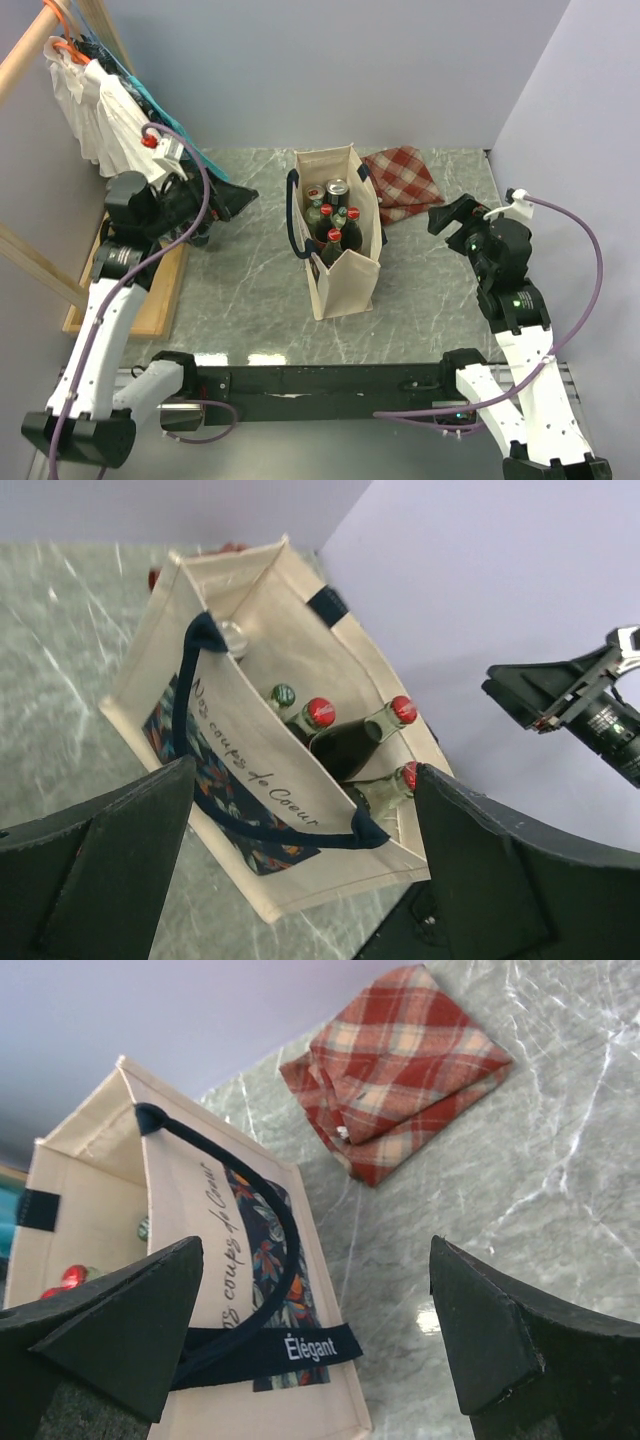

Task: Take the beverage out of the canvas bag
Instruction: Take out the drink from the canvas bag.

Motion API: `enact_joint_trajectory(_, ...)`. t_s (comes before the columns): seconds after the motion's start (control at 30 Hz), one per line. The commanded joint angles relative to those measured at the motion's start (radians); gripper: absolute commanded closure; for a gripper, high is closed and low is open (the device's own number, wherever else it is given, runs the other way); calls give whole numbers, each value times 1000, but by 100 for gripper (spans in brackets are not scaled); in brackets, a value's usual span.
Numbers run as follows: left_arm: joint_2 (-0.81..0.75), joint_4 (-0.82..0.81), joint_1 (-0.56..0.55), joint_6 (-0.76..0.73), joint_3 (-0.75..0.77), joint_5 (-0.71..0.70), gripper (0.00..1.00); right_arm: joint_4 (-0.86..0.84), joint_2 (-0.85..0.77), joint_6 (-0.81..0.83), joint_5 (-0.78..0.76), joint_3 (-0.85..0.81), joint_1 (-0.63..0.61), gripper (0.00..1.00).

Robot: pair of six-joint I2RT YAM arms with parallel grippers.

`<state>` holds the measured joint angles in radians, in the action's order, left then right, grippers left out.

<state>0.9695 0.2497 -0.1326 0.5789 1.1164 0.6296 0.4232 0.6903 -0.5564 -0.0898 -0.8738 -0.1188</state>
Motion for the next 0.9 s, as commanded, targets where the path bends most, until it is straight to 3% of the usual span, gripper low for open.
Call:
enact_joint_trajectory(0.0,-41,-32,-15,-57,17,-63,4,23,32,53,-2,-56,2,0)
enact_joint_trajectory(0.17,-18,65,-88,-137,39,-241,4,58,-3,84,-54,-59,2,0)
enact_joint_trajectory(0.57,116,232,-542,-225,180,-850,4,88,-45,144,-19,-71,2,0)
enact_joint_trajectory(0.7,158,246,-636,-255,209,-991,4,111,-32,159,-31,-77,4,0)
enact_joint_trajectory(0.87,187,258,-683,-249,237,-1012,4,117,-23,159,-24,-80,4,0)
